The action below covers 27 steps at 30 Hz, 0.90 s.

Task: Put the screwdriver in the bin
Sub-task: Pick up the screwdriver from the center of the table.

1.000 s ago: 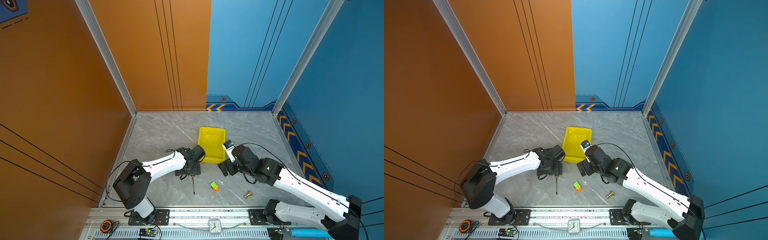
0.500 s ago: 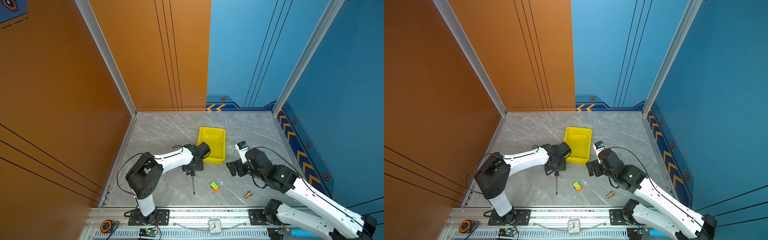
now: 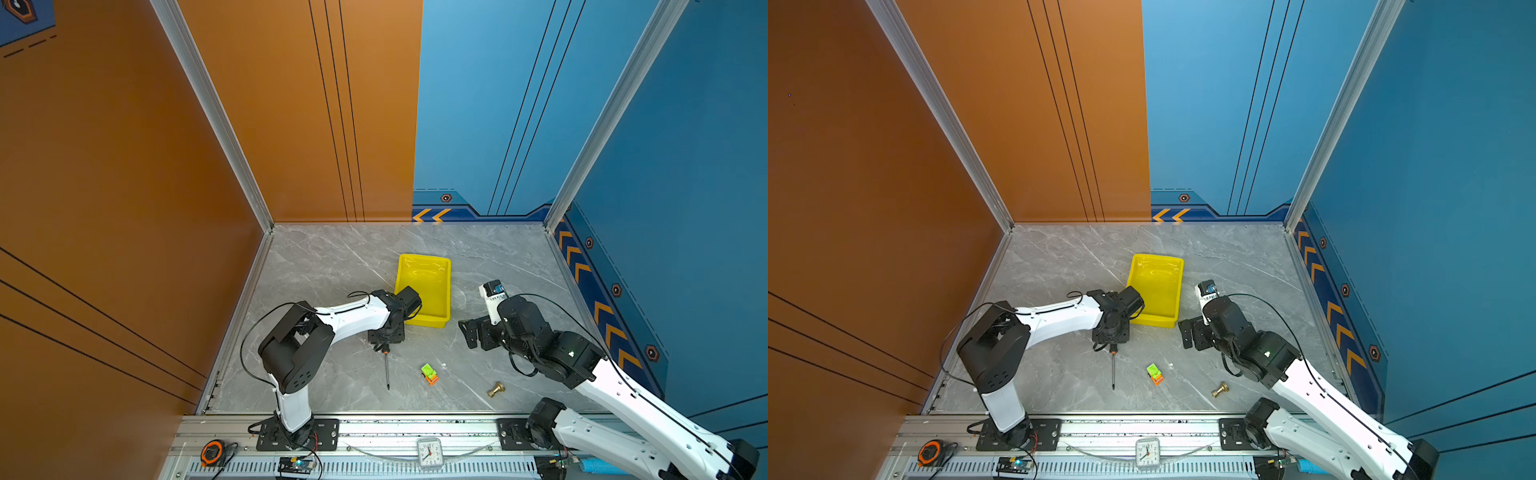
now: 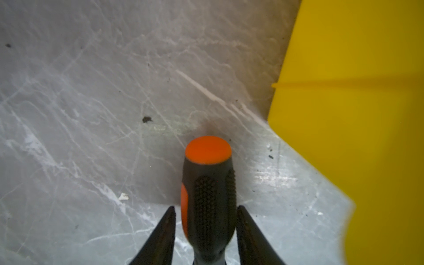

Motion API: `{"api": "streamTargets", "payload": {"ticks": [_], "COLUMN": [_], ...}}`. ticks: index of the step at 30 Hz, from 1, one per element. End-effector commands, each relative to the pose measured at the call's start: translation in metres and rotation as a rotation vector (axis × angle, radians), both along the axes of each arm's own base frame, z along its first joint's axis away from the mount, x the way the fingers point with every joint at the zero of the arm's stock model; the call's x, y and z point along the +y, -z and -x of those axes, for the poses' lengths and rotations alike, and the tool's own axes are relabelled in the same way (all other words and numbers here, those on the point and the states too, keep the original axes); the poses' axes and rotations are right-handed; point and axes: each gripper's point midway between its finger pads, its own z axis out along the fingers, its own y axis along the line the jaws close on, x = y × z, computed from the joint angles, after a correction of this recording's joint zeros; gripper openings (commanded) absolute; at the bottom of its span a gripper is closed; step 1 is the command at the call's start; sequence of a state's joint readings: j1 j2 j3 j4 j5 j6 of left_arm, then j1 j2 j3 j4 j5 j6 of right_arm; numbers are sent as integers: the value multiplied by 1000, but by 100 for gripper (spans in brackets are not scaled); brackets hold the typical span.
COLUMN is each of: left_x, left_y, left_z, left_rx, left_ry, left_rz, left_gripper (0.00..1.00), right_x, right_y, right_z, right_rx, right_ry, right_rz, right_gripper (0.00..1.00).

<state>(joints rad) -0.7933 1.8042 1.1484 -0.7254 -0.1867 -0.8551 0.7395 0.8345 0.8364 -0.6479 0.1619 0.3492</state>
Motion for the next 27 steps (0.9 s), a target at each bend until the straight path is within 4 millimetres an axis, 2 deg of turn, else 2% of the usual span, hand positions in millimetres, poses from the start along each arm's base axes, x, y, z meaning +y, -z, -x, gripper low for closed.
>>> {"api": "streamTargets", "payload": {"ticks": [1, 11, 14, 18, 23, 25, 27], "left_x": [8, 14, 15, 23, 38, 45, 53], "left_y": [8, 15, 11, -5, -29, -41, -57], "left_z": [4, 6, 5, 4, 8, 9, 10], "left_rx": [12, 26, 17, -25, -61, -75, -85], "left_ry": [6, -14, -22, -41, -52, -51, -52], "left_rz": [-38, -37, -30, -21, -46, -70, -102], "left_gripper": [40, 30, 21, 8, 4, 0, 0], "right_x": [-10, -13, -15, -14, -2, -5, -3], "right_y": [2, -1, -2, -3, -4, -5, -5], "right_z": [-1, -4, -4, -5, -5, -11, -11], "right_rx": [1, -16, -21, -28, -26, -21, -14], "right_ry": [48, 60, 64, 62, 14, 26, 13], "right_rz": [23, 23, 25, 13, -36, -61, -80], "right_gripper": [100, 100, 100, 100, 100, 100, 100]}}
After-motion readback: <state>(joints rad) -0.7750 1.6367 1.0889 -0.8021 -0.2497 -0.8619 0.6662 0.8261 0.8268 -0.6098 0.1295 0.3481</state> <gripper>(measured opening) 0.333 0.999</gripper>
